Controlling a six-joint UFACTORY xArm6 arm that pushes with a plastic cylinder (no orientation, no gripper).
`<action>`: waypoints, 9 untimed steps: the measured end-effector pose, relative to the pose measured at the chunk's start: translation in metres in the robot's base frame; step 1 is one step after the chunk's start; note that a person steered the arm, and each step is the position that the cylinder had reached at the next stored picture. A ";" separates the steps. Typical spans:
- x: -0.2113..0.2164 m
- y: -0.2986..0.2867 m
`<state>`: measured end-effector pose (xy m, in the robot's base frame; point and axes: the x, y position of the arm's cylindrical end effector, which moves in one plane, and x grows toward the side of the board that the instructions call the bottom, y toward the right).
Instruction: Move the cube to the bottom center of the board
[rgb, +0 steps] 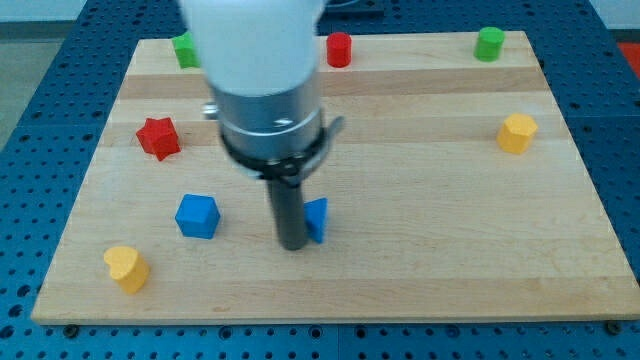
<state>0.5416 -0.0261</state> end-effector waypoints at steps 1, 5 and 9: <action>-0.013 0.038; -0.035 -0.056; -0.067 -0.175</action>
<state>0.4743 -0.2010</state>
